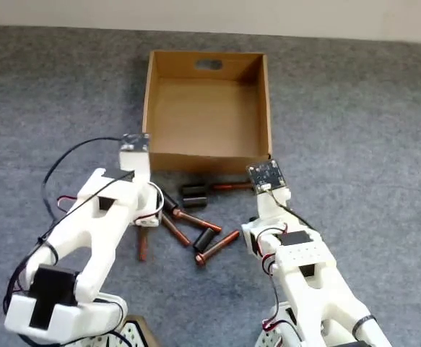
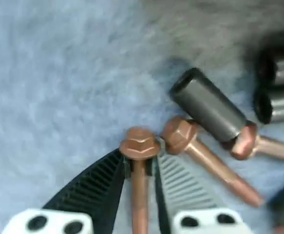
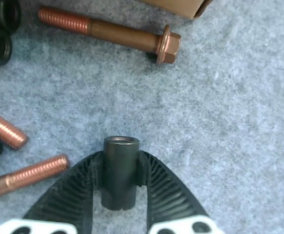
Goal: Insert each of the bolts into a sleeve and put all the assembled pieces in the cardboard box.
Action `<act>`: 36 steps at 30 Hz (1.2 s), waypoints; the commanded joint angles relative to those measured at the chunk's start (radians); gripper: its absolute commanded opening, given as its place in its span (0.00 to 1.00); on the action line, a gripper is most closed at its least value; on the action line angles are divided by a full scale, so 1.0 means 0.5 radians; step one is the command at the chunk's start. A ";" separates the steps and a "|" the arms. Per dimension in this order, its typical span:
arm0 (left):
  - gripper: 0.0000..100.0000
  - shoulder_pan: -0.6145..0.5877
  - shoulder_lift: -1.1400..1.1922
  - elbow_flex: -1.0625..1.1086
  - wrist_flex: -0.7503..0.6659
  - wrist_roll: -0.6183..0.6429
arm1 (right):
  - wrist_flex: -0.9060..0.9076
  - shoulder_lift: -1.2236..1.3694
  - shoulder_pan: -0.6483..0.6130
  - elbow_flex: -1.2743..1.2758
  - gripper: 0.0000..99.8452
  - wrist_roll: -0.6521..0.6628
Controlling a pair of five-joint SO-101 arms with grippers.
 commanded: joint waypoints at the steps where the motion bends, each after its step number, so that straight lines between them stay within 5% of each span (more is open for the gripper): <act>1: 0.01 -0.069 0.002 -0.094 -0.015 -0.552 | -0.026 -0.020 0.002 0.005 0.01 -0.012; 7: 0.02 -0.087 0.008 -0.100 -0.040 -0.816 | -0.026 -0.020 -0.002 0.005 0.01 -0.012; 14: 0.02 -0.100 -0.011 0.029 -0.206 -0.635 | -0.026 -0.020 -0.005 0.005 0.01 -0.012; 22: 0.19 -0.100 -0.014 0.038 -0.203 -0.543 | -0.026 -0.020 -0.005 0.005 0.01 -0.012; 30: 0.00 -0.100 -0.014 0.041 -0.203 -0.534 | -0.026 -0.020 -0.008 0.005 0.01 -0.012; 36: 0.01 -0.100 -0.017 0.066 -0.203 -0.470 | -0.020 -0.044 0.002 0.005 0.01 -0.021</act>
